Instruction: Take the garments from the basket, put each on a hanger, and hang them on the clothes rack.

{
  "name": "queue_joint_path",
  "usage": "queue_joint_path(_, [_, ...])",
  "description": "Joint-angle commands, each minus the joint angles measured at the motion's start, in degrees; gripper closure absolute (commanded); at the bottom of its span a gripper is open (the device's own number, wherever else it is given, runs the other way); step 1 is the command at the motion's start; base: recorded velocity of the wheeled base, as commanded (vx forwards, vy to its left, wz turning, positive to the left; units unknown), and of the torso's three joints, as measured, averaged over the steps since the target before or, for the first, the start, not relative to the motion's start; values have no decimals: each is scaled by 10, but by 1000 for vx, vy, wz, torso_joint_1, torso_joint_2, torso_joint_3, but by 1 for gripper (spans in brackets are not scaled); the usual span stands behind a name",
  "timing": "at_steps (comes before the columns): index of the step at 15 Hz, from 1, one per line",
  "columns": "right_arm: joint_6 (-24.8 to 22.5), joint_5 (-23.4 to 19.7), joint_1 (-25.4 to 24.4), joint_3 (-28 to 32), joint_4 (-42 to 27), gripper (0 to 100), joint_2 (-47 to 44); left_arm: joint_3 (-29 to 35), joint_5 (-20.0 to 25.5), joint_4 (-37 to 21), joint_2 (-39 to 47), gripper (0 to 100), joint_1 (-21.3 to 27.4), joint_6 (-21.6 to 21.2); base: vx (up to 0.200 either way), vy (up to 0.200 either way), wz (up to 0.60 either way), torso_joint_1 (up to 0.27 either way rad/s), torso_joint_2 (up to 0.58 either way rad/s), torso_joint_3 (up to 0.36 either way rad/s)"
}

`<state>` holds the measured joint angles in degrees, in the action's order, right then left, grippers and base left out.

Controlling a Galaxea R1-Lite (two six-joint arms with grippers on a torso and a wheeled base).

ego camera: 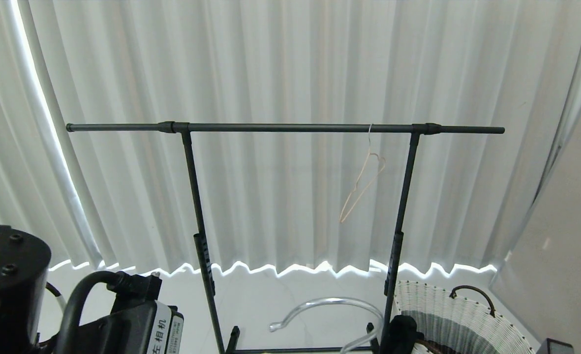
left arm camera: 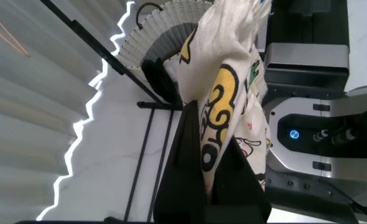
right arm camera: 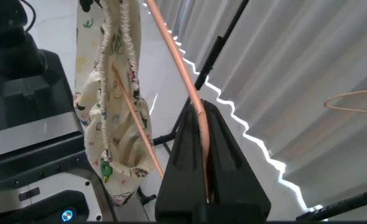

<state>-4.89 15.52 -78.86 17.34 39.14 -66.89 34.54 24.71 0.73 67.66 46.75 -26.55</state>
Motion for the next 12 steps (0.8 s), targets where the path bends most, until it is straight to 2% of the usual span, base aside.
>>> queue_joint_path(1, [-1,0,0,-3,-2,0,-2,-1,-1,1,2,100,-1,-1,0,0,0,0,0,0])
queue_joint_path(5, [-5,5,2,-8,-3,0,0,-10,-19,1,1,100,-2,-3,0,0,0,0,0,0])
queue_joint_path(7, [-5,22,3,-10,-3,0,1,-17,-63,1,0,100,-2,-4,0,0,0,0,0,0])
queue_joint_path(8, [-4,32,4,-13,-3,0,1,-25,-123,1,-1,100,-2,-4,0,0,0,0,0,0])
queue_joint_path(9, [-3,32,7,-18,-4,0,0,-26,-155,1,0,100,-6,1,0,0,0,0,0,0])
queue_joint_path(10, [-1,31,13,-23,-4,0,-2,-20,-169,1,5,100,-25,8,0,0,0,0,0,0])
queue_joint_path(12, [8,28,42,-31,-4,0,-3,18,-175,3,16,100,-64,62,0,0,0,0,0,0])
